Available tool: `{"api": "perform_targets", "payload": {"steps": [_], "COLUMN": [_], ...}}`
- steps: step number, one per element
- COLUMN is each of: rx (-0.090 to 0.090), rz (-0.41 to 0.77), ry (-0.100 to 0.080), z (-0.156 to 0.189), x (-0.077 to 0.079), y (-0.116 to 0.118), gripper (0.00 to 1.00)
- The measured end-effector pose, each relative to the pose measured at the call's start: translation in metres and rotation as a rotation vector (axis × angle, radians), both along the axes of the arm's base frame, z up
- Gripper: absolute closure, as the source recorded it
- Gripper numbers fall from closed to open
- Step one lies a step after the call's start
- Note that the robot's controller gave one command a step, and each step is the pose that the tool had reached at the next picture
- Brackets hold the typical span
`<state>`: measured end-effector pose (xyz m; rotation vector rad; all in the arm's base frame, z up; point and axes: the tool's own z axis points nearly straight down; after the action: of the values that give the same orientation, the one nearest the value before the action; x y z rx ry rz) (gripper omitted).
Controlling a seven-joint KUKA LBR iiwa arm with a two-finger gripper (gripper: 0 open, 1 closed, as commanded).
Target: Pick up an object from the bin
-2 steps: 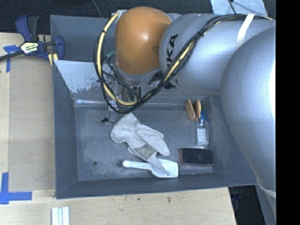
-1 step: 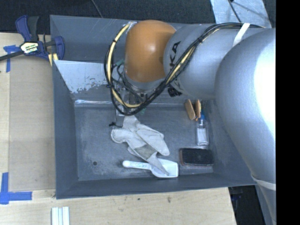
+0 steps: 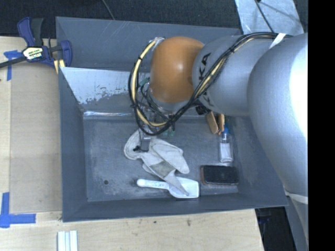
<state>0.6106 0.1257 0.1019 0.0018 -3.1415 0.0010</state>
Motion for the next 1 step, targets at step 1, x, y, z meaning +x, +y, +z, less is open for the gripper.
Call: {"api": "perform_targets", "payload": {"steps": [1], "rx": [0.002], "rz": [0.129], "ry": [-0.004], "z": [-0.0273], "x": [-0.0095], "y": [-0.0298], "gripper": [1.0]}}
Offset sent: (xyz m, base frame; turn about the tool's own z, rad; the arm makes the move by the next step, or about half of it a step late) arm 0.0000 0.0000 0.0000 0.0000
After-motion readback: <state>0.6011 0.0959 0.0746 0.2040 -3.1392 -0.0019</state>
